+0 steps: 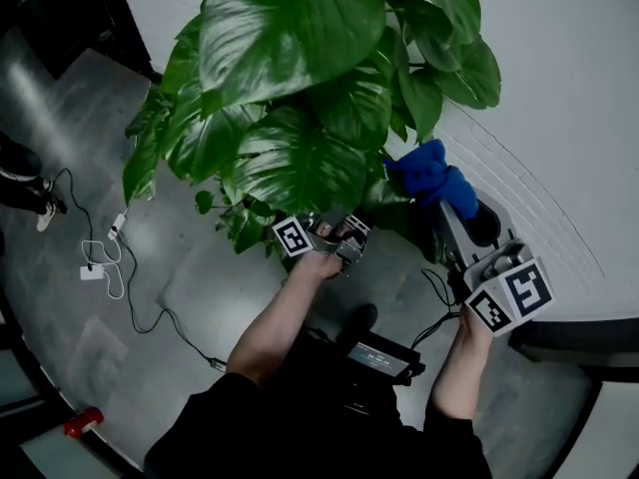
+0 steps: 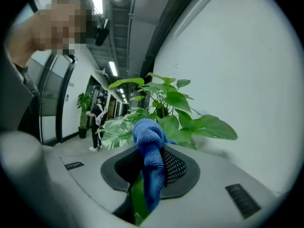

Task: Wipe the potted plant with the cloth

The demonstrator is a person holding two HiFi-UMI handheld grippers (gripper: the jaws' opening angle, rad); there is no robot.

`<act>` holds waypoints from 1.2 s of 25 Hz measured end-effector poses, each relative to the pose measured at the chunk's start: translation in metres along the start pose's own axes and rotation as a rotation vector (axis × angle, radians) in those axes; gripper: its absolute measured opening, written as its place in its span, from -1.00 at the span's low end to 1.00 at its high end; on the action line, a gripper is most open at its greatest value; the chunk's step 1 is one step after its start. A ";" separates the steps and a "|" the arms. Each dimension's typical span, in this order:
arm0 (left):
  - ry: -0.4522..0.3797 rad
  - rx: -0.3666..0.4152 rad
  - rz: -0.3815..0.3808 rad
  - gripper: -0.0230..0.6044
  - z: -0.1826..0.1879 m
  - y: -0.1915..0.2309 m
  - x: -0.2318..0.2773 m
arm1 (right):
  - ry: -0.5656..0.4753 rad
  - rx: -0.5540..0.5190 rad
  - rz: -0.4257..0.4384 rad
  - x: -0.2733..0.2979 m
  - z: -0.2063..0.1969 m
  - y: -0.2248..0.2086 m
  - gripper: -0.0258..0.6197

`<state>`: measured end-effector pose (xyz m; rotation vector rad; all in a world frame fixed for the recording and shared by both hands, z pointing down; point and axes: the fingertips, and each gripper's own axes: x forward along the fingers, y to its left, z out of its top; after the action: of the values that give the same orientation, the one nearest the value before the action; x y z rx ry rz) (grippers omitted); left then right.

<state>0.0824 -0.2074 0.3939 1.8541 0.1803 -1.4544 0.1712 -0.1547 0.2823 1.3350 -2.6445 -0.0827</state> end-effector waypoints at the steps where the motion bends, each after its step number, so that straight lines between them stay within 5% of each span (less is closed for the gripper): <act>1: 0.002 0.005 -0.010 0.36 -0.001 -0.001 0.001 | 0.025 -0.028 0.007 0.020 -0.002 -0.003 -0.63; 7: -0.021 0.017 -0.008 0.35 -0.005 -0.007 0.003 | 0.228 -0.122 0.159 0.098 -0.075 0.013 -0.63; 15: -0.032 0.000 0.034 0.36 -0.010 0.001 0.006 | 0.382 -0.480 0.278 0.053 -0.136 0.056 -0.63; 20: -0.029 0.003 0.063 0.35 -0.011 0.010 0.000 | 0.491 -0.496 0.348 0.008 -0.173 0.063 -0.63; 22: -0.033 0.001 0.072 0.35 -0.011 0.011 -0.002 | 0.455 -0.387 0.346 -0.007 -0.165 0.057 -0.63; 25: -0.037 -0.002 0.089 0.35 -0.010 0.012 -0.007 | 0.239 -0.196 0.230 -0.015 -0.096 0.032 -0.63; 28: -0.043 -0.003 0.087 0.35 -0.009 0.012 -0.006 | 0.130 -0.234 0.109 -0.003 -0.045 0.002 -0.63; 30: -0.052 -0.009 0.076 0.35 -0.010 0.011 -0.005 | 0.168 -0.292 0.130 0.020 -0.056 0.004 -0.63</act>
<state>0.0937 -0.2072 0.4039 1.7947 0.0897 -1.4454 0.1666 -0.1666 0.3402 1.0281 -2.4556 -0.3119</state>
